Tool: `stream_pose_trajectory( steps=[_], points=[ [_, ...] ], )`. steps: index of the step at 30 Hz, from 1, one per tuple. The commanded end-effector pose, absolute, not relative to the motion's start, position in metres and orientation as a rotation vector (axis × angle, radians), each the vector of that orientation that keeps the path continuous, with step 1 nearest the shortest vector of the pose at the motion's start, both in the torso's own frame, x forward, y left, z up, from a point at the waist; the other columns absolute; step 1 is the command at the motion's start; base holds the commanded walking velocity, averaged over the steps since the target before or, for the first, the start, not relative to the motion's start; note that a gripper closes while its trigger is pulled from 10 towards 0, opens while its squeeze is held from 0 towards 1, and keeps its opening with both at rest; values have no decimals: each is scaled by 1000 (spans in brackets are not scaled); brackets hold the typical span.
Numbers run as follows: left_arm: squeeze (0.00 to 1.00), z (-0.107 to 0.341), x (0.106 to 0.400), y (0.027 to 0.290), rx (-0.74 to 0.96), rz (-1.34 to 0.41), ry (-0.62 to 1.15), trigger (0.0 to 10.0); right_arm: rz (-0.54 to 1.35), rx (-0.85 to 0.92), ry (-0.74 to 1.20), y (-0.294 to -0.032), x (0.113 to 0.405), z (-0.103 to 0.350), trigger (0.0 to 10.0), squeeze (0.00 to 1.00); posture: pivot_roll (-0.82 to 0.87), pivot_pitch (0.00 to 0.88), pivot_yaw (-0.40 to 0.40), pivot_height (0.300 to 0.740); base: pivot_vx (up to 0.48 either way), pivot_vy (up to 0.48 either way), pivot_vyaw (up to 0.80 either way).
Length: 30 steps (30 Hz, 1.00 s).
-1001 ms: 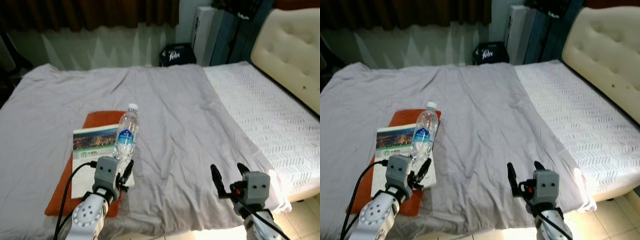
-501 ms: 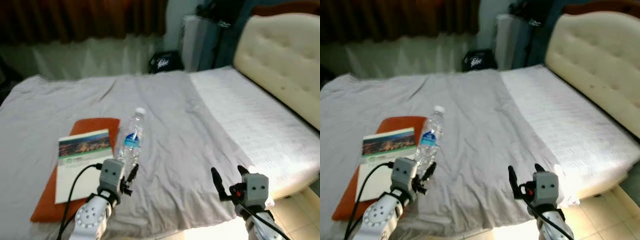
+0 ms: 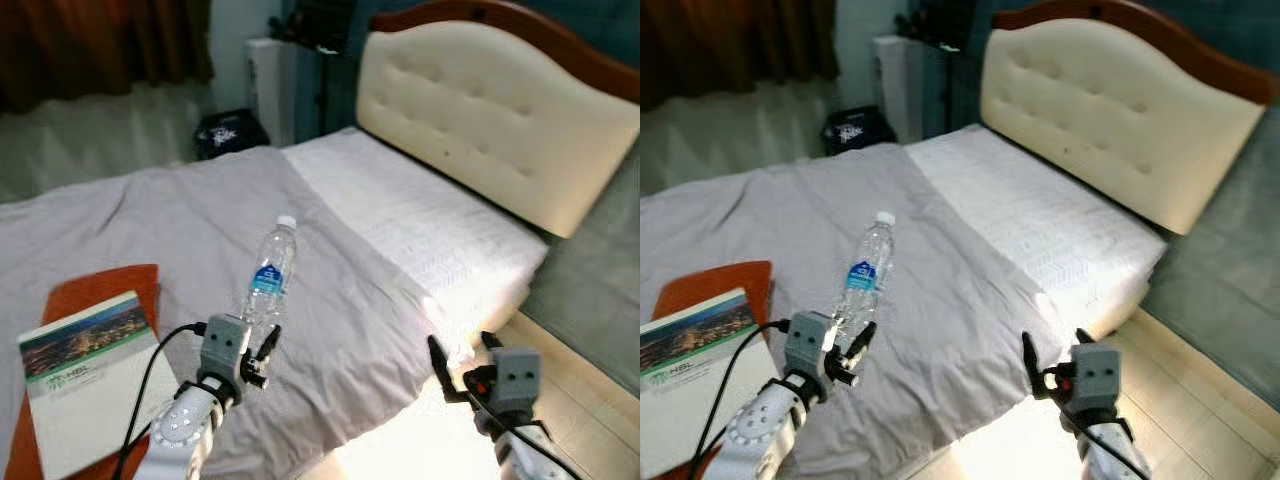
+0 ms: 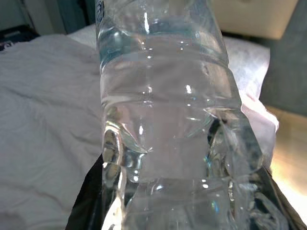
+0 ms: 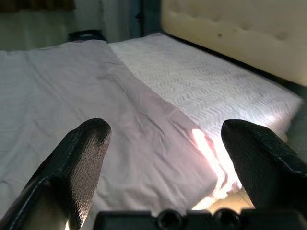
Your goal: Clean up the room
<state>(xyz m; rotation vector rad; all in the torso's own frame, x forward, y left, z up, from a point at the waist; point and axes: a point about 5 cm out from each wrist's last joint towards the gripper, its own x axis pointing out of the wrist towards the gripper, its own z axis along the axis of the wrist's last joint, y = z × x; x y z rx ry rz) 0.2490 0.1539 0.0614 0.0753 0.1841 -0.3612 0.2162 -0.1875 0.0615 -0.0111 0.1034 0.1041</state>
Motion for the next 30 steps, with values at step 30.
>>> stream_pose_trajectory(
  steps=[30],
  points=[
    [0, 62, 252, 162, 46, -327, 142, 10000, 54, 33, 84, -197, 219, 63, 10000, 0, 10, 0, -18, 740, 0, 0, -800]
  ],
)
